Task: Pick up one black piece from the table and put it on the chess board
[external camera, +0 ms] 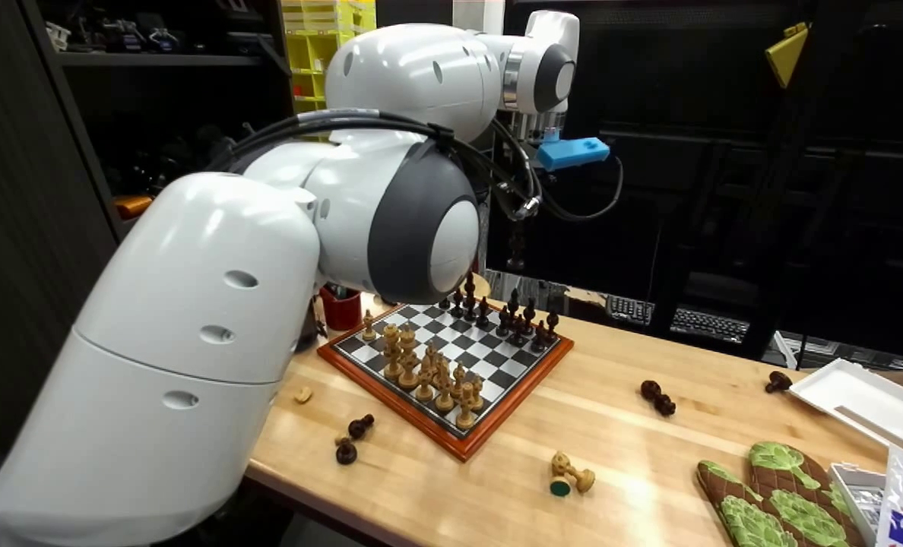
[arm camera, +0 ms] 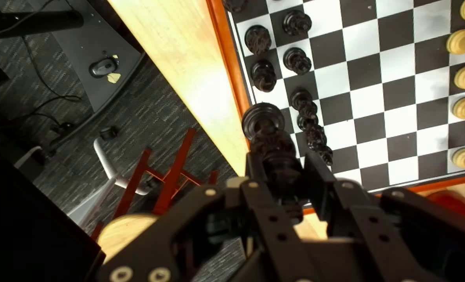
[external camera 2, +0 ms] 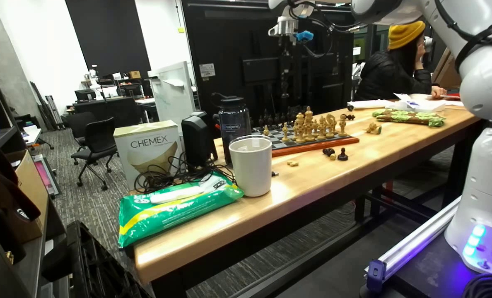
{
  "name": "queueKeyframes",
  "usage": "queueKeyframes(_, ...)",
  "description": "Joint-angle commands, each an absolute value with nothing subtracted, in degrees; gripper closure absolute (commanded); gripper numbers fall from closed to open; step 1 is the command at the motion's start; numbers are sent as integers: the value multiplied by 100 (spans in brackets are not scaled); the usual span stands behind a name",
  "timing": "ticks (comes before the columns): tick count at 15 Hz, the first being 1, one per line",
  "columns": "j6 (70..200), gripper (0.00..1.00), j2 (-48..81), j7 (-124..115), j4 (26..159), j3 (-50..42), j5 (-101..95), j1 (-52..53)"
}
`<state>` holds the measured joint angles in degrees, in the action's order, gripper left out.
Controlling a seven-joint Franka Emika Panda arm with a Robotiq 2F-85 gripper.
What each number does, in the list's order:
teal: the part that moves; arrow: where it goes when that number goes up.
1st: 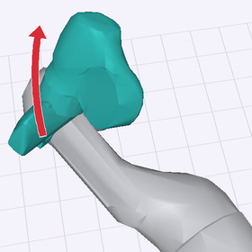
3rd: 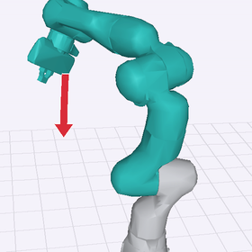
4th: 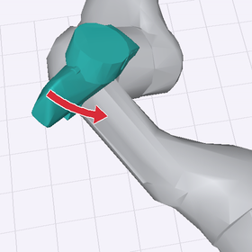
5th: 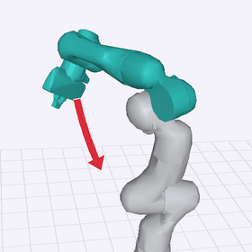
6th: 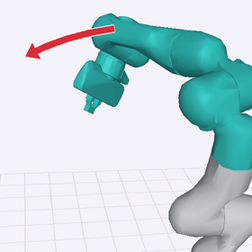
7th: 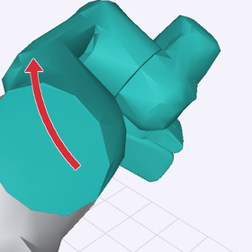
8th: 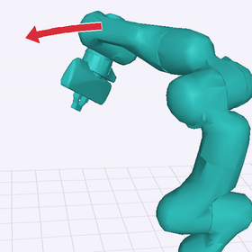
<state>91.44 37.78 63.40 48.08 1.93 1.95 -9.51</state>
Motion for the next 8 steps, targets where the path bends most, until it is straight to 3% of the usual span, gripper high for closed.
queueKeyframes(1, 9022, 92, 3644, 6565, 5010, 301, 381, -1030)
queueKeyframes(8, 8795, 92, 3687, 6657, 5243, 304, 574, -1072)
